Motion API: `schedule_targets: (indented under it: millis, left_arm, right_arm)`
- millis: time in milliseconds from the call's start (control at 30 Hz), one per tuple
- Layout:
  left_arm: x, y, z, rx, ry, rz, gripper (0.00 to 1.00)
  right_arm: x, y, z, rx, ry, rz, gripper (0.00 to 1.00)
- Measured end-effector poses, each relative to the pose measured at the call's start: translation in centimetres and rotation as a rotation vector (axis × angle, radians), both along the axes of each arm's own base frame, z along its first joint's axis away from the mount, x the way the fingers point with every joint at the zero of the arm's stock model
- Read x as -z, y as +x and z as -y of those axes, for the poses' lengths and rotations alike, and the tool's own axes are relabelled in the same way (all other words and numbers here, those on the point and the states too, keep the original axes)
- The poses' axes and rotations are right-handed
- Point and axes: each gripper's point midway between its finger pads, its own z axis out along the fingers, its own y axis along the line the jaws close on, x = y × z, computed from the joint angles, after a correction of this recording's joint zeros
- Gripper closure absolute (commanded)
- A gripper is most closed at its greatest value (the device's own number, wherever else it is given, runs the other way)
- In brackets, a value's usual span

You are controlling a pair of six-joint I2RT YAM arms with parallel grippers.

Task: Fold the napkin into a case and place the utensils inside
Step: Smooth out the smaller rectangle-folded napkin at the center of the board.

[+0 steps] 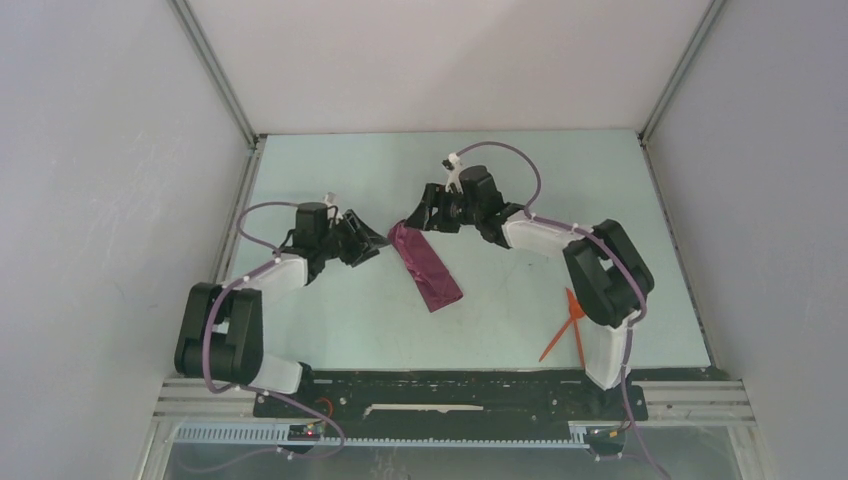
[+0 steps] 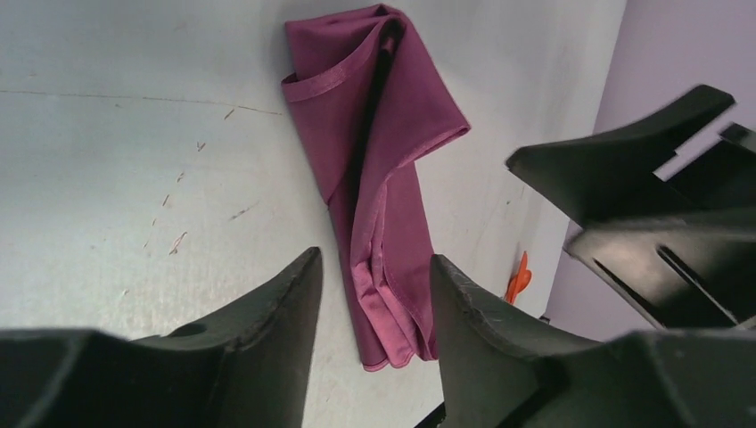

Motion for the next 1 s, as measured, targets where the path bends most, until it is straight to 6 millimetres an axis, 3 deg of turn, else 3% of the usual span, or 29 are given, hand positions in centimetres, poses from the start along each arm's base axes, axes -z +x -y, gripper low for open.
schedule_targets:
  millis: [100,167,300,367,467,600,733,867,1000]
  left_arm:
    - [1.1,-0.1,0.7,0.016,-0.021,-0.038,0.5]
    - [1.9,-0.2,1.5,0.032,-0.031,-0.063,0.38]
    - [2.1,0.4,3.1,0.063,-0.053,-0.079,0.34]
    - [1.8,0.7,3.5,0.07,-0.046,-0.07,0.25]
    - [1.3,1.6,3.7,0.062,0.009,-0.046,0.22]
    - [0.9,2.4,3.8,0.049,0.094,-0.022,0.22]
    - [0.3,3.6,4.3,0.053,0.199,-0.016,0.29]
    - [0.1,5.6,5.2,0.064,0.283,-0.009,0.37]
    - [1.6,5.5,4.7,0.067,0.342,-0.048,0.45]
  right_arm:
    - [2.4,0.7,0.0,0.018,0.015,-0.067,0.39]
    - [3.2,0.9,-0.1,0.021,0.027,-0.094,0.38]
    - [3.7,0.7,0.0,0.006,0.03,-0.114,0.34]
    - [3.9,0.0,0.1,-0.008,0.023,-0.119,0.32]
    - [4.8,-2.4,1.0,-0.04,0.0,-0.162,0.32]
    - [5.2,-5.3,1.9,-0.083,-0.014,-0.2,0.33]
    - [5.4,-7.7,2.7,-0.126,-0.038,-0.199,0.38]
    - [5.1,-9.1,2.2,-0.186,-0.042,-0.17,0.44]
    - [5.3,-10.6,1.4,-0.246,-0.05,-0.156,0.46]
